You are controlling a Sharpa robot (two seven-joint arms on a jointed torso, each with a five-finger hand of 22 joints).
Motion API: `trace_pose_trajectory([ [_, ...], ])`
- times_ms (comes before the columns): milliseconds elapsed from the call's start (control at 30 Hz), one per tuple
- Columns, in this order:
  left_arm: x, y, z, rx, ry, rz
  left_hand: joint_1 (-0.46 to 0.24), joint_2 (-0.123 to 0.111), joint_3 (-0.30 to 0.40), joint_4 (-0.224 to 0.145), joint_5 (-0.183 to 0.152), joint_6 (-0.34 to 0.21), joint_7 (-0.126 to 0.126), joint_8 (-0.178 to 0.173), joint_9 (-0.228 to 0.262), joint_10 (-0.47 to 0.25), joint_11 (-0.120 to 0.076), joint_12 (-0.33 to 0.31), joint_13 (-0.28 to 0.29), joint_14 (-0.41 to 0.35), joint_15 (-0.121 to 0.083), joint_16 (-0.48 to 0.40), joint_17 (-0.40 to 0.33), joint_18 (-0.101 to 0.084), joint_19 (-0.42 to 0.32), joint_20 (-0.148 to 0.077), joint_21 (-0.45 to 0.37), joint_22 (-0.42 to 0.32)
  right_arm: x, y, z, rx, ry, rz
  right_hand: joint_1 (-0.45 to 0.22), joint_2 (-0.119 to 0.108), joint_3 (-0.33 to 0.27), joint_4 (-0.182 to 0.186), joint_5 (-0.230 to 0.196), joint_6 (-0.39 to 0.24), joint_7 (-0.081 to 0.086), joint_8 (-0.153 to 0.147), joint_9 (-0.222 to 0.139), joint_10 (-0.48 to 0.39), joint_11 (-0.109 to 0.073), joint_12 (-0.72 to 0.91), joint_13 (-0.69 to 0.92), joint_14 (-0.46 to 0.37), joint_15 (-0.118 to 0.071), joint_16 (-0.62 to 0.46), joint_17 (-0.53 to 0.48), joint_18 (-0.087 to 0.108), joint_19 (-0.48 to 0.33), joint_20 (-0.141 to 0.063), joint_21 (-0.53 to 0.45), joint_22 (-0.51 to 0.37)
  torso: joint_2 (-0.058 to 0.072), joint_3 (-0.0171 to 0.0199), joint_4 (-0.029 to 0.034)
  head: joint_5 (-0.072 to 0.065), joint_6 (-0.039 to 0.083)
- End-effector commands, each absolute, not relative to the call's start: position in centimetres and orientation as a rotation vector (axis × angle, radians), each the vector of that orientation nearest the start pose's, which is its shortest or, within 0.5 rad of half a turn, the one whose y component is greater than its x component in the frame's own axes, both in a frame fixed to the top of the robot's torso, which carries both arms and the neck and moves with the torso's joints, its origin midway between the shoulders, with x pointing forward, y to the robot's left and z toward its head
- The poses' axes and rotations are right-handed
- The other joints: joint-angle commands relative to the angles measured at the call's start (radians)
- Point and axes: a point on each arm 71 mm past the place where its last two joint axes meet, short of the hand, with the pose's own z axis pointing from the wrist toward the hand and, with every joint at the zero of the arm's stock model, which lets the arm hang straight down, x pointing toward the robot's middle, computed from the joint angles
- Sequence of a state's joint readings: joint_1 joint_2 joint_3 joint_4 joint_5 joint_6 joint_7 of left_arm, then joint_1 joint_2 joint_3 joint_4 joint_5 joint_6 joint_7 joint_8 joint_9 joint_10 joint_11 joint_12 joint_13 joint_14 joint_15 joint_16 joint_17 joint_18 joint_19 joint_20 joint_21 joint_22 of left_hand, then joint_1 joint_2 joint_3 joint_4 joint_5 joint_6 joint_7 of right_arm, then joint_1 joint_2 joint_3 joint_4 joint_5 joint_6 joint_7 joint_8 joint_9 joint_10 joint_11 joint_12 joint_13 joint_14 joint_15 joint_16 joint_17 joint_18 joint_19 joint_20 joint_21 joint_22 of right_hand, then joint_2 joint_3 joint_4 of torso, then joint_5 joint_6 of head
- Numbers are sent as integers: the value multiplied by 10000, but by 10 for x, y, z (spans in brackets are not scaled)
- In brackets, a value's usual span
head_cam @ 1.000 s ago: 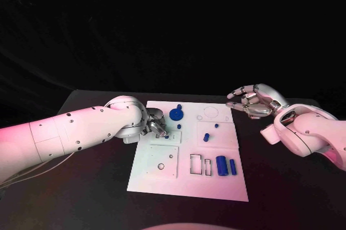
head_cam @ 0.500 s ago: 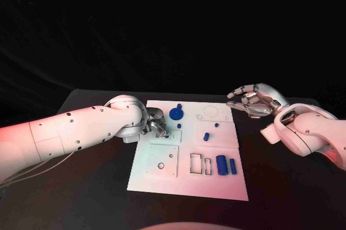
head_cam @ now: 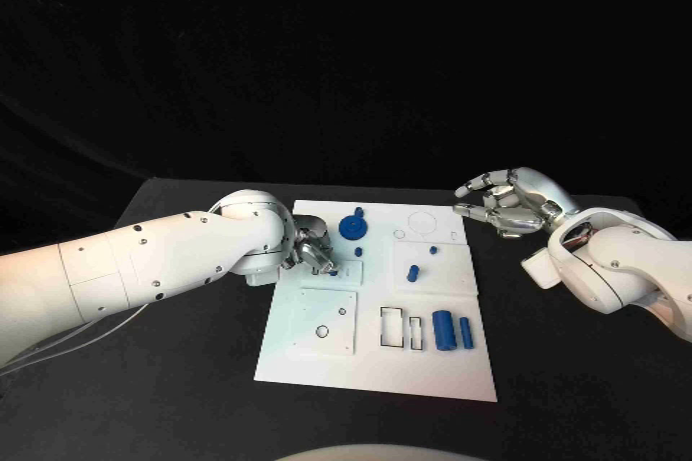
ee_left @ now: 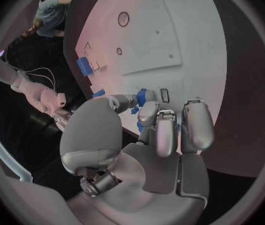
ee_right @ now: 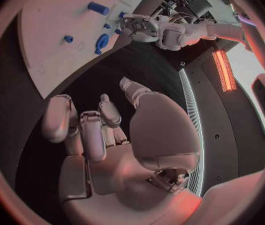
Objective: Assemble the parts on the task board
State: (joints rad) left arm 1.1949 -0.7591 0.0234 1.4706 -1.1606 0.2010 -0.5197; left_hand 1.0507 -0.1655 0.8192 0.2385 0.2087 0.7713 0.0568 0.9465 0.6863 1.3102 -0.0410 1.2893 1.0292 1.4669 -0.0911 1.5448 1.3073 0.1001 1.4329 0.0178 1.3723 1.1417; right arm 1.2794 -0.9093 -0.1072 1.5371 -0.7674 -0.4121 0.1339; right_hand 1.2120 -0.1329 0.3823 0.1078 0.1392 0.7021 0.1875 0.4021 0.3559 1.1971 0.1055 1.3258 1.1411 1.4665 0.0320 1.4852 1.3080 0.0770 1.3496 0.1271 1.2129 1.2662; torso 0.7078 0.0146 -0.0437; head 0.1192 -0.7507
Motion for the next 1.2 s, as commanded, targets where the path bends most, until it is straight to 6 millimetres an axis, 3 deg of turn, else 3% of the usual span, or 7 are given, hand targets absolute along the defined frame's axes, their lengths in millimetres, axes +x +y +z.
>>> trace_pose_trajectory([
  [33, 490, 189, -213, -698, 23212, -4068, -123, 24, 1149, -1175, -52, 359, -256, 57, -18, 62, 17, 71, 27, 927, -67, 49, 2186, -206, 30, -63, 64, 11, 489, -233, -165, 4019, 16167, 10297, -76, 14, -5, 33, 44, 52, -11, 32, -1, 17, -39, -18, -7, 501, -85, -67, 407, 151, -32, 1, -69, -8, -4, -2, -5, 1, 7],
  [400, 491, 189, -214, -739, 23262, -4094, -786, 66, 553, -708, -140, 534, -306, 16, -127, 133, -18, 108, 122, 938, -94, 78, 2238, -218, 59, -87, 80, 72, 489, -233, -166, 4041, 16183, 10293, -79, 19, -9, 44, 66, 50, -12, 36, -2, 14, -40, -22, -12, 499, -87, -73, 395, 152, -33, 0, -74, -11, 0, -1, -1, -3, 0],
  [1033, 492, 191, -214, -857, 23252, -4093, -1012, 128, 203, -466, -139, 604, -320, -28, -196, 164, -28, 129, 182, 950, -102, 102, 2288, -226, 78, -97, 95, 118, 489, -234, -166, 4071, 16186, 10298, -124, 7, -56, 107, 114, 42, -15, 57, -9, 14, -43, -26, -17, 502, -90, -76, 398, 152, -31, -5, -87, -14, 3, -2, -5, -12, 2],
  [1200, 492, 190, -214, -850, 23257, -4098, -1074, 100, 115, -408, -142, 613, -320, -44, -214, 154, -28, 114, 159, 946, -103, 95, 2272, -225, 76, -98, 89, 109, 489, -234, -166, 4070, 16188, 10315, -240, -32, -197, 280, 297, 20, -27, 111, -26, 16, -54, -30, -25, 505, -96, -87, 391, 157, -31, -18, -126, -27, 1, -1, -5, -14, 3],
])
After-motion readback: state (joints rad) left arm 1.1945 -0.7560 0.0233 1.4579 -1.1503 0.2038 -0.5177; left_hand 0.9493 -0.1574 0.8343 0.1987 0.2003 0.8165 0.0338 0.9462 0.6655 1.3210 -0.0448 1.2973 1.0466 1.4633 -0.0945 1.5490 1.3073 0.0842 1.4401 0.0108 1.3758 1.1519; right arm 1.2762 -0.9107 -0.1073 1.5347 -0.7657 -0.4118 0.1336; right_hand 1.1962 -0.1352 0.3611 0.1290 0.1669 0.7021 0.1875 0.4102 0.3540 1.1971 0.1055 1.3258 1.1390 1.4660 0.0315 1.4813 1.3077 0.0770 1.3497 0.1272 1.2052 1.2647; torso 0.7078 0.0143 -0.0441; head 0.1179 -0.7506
